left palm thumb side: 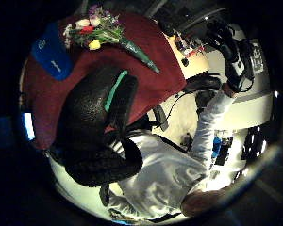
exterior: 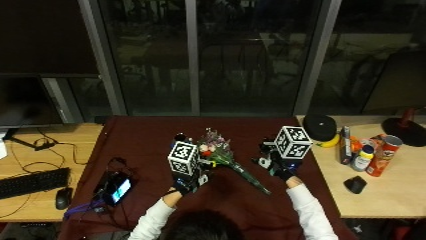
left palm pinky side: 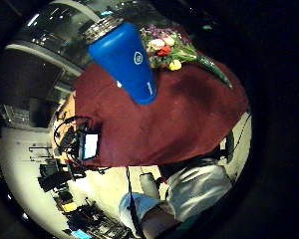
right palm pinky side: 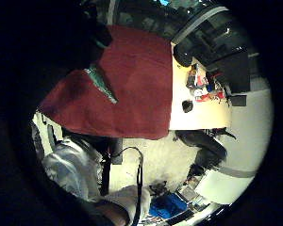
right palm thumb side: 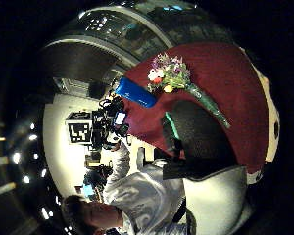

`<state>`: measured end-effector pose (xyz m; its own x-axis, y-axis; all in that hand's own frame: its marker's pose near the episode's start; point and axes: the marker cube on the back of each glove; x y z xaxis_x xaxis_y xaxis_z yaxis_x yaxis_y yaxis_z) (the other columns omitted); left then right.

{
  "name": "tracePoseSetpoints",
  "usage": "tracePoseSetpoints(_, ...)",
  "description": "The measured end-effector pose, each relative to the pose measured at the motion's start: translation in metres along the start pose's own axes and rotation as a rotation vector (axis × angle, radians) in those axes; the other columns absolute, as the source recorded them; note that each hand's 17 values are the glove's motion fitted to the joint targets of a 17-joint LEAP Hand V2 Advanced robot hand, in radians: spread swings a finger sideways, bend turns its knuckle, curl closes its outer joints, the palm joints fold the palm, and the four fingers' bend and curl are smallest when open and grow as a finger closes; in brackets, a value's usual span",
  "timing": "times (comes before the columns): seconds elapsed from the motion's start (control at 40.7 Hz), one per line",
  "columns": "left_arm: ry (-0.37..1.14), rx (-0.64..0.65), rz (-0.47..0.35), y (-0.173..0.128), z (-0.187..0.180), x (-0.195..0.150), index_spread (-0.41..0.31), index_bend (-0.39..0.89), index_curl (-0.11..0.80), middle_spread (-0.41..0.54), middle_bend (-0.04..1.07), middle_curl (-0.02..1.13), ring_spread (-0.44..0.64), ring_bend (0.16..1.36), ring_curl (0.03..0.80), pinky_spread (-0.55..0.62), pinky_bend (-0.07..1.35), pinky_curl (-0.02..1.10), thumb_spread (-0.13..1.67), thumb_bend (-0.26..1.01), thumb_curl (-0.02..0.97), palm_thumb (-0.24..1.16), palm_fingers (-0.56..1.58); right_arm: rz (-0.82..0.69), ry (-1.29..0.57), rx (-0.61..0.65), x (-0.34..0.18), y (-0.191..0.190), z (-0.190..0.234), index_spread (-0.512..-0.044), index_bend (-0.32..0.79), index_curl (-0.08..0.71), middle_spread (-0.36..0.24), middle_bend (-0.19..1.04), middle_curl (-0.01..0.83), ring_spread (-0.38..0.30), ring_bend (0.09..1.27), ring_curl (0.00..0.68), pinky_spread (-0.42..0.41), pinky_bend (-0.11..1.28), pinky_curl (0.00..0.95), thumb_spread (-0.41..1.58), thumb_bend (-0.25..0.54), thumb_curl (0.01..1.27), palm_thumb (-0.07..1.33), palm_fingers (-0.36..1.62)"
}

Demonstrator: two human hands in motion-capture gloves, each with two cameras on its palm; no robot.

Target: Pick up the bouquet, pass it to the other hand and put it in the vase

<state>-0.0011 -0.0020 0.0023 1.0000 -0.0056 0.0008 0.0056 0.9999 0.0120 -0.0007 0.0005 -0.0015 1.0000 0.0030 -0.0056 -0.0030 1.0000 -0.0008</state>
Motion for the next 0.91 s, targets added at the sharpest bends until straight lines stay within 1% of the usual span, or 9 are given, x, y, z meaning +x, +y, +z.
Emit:
tracePoseSetpoints(0.025, 0.000, 0.002, -0.001, 0.000, 0.000, 0.000, -0.011, 0.19, 0.058, 0.024, 0.25, 0.07, 0.06, 0.43, 0.085, 0.05, 0.33, 0.07, 0.44, 0.10, 0.041, 0.17, 0.63, 0.001, 0.001, 0.000, 0.000, 0.000, 0.000, -0.141, 0.00, -0.007, -0.004, 0.22, 0.056, 0.030, 0.49, 0.102, 0.121, 0.55, 0.122, 0.43, 0.235, 0.08, 0.37, 0.60)
tracePoseSetpoints(0.098, 0.002, 0.010, -0.006, 0.001, 0.001, -0.001, -0.015, 0.17, 0.100, 0.032, 0.24, 0.13, 0.08, 0.46, 0.153, 0.07, 0.34, 0.13, 0.65, 0.10, 0.064, 0.18, 0.60, 0.008, 0.004, -0.002, -0.002, -0.001, -0.002, -0.189, 0.02, 0.031, -0.001, 0.22, 0.102, 0.041, 0.54, 0.180, 0.163, 0.61, 0.200, 0.64, 0.250, 0.11, 0.41, 0.55)
tracePoseSetpoints(0.147, 0.002, 0.014, -0.008, 0.002, 0.001, -0.002, -0.017, 0.17, 0.123, 0.036, 0.23, 0.16, 0.09, 0.47, 0.179, 0.08, 0.34, 0.16, 0.75, 0.10, 0.079, 0.19, 0.59, 0.014, 0.011, -0.004, -0.003, -0.001, -0.003, -0.211, 0.03, 0.041, -0.001, 0.23, 0.128, 0.046, 0.56, 0.213, 0.183, 0.63, 0.231, 0.74, 0.252, 0.13, 0.43, 0.52)
tracePoseSetpoints(0.245, -0.004, 0.021, -0.013, 0.002, 0.001, -0.003, -0.016, 0.16, 0.157, 0.041, 0.22, 0.20, 0.10, 0.47, 0.207, 0.09, 0.33, 0.19, 0.90, 0.09, 0.105, 0.20, 0.58, 0.027, 0.022, -0.012, -0.003, -0.003, -0.003, -0.243, 0.05, 0.049, 0.014, 0.21, 0.159, 0.055, 0.60, 0.249, 0.209, 0.68, 0.274, 0.89, 0.238, 0.15, 0.44, 0.46)
tracePoseSetpoints(0.344, -0.003, 0.031, -0.015, 0.002, -0.001, -0.003, -0.017, 0.16, 0.184, 0.040, 0.21, 0.23, 0.11, 0.47, 0.222, 0.10, 0.33, 0.22, 1.00, 0.07, 0.129, 0.20, 0.57, 0.038, 0.026, -0.015, -0.002, -0.006, -0.002, -0.259, 0.06, 0.055, 0.023, 0.21, 0.190, 0.065, 0.61, 0.267, 0.224, 0.71, 0.295, 0.99, 0.217, 0.18, 0.46, 0.43)
tracePoseSetpoints(0.491, -0.007, 0.077, -0.021, 0.000, -0.003, -0.005, -0.017, 0.14, 0.212, 0.045, 0.20, 0.26, 0.12, 0.47, 0.240, 0.11, 0.32, 0.24, 1.09, 0.05, 0.159, 0.20, 0.56, 0.083, 0.033, -0.033, 0.003, -0.018, 0.002, -0.272, 0.07, 0.065, 0.028, 0.22, 0.227, 0.071, 0.62, 0.284, 0.235, 0.73, 0.313, 1.08, 0.179, 0.21, 0.46, 0.41)
tracePoseSetpoints(0.565, 0.006, 0.095, -0.025, 0.001, -0.007, -0.005, -0.013, 0.13, 0.219, 0.048, 0.19, 0.27, 0.12, 0.48, 0.249, 0.11, 0.32, 0.25, 1.11, 0.03, 0.172, 0.21, 0.55, 0.114, 0.043, -0.047, 0.007, -0.026, 0.006, -0.269, 0.06, 0.068, 0.030, 0.24, 0.248, 0.073, 0.64, 0.290, 0.238, 0.73, 0.317, 1.10, 0.160, 0.22, 0.47, 0.41)
tracePoseSetpoints(0.638, 0.016, 0.114, -0.029, -0.001, -0.008, -0.007, -0.012, 0.13, 0.226, 0.055, 0.19, 0.28, 0.12, 0.48, 0.256, 0.11, 0.32, 0.27, 1.13, 0.02, 0.185, 0.21, 0.54, 0.144, 0.048, -0.075, 0.011, -0.036, 0.012, -0.259, 0.07, 0.073, 0.027, 0.27, 0.272, 0.068, 0.64, 0.297, 0.240, 0.72, 0.320, 1.12, 0.142, 0.23, 0.48, 0.45)
tracePoseSetpoints(0.908, 0.007, 0.148, -0.040, 0.000, -0.013, -0.013, -0.010, 0.13, 0.245, 0.061, 0.19, 0.31, 0.14, 0.50, 0.275, 0.12, 0.32, 0.30, 1.16, -0.01, 0.220, 0.22, 0.51, 0.222, -0.002, -0.183, 0.031, -0.066, 0.050, -0.229, 0.06, 0.084, 0.025, 0.27, 0.313, 0.040, 0.67, 0.323, 0.233, 0.74, 0.339, 1.14, 0.076, 0.27, 0.50, 0.46)
